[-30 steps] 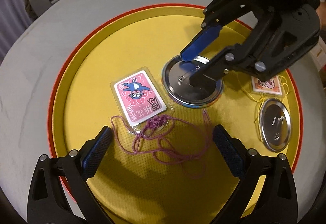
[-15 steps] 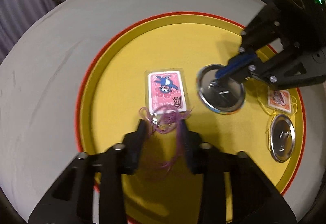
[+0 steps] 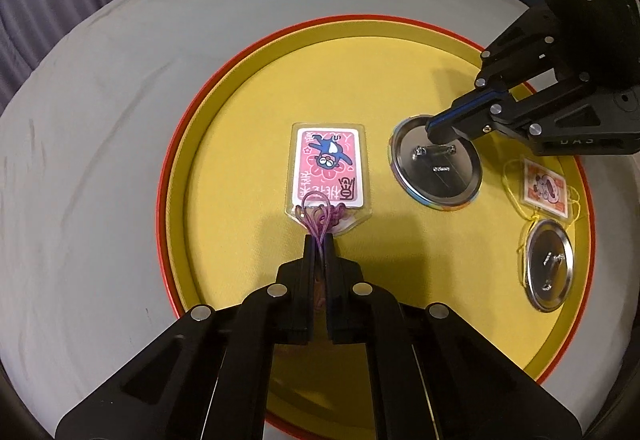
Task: Organize jewelry
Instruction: 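Grasp the pink card holder's cord with the left tool while the right tool grasps a round badge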
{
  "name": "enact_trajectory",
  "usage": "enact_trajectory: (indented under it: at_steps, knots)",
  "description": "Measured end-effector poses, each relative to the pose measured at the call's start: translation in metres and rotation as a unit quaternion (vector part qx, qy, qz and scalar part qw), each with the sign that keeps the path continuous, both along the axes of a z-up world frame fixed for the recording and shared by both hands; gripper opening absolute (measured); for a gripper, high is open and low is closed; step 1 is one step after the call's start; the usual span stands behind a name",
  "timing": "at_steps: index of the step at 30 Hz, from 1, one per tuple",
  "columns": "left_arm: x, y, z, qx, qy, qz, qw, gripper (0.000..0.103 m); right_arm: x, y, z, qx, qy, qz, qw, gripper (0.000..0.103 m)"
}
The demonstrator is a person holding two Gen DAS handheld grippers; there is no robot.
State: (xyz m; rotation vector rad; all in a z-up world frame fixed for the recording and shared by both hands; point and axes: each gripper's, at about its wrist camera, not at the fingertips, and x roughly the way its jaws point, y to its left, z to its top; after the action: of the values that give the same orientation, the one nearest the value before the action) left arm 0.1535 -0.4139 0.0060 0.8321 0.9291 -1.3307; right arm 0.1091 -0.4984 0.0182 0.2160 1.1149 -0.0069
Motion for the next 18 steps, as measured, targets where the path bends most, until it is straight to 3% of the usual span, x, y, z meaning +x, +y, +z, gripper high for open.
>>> enact_trajectory:
  at_steps: [18]
  knots:
    - [-0.002,0.015,0.002,0.001,0.012,0.021,0.9997,0.003,0.012,0.004,0.002,0.001,0.009,0.007,1.0,0.001]
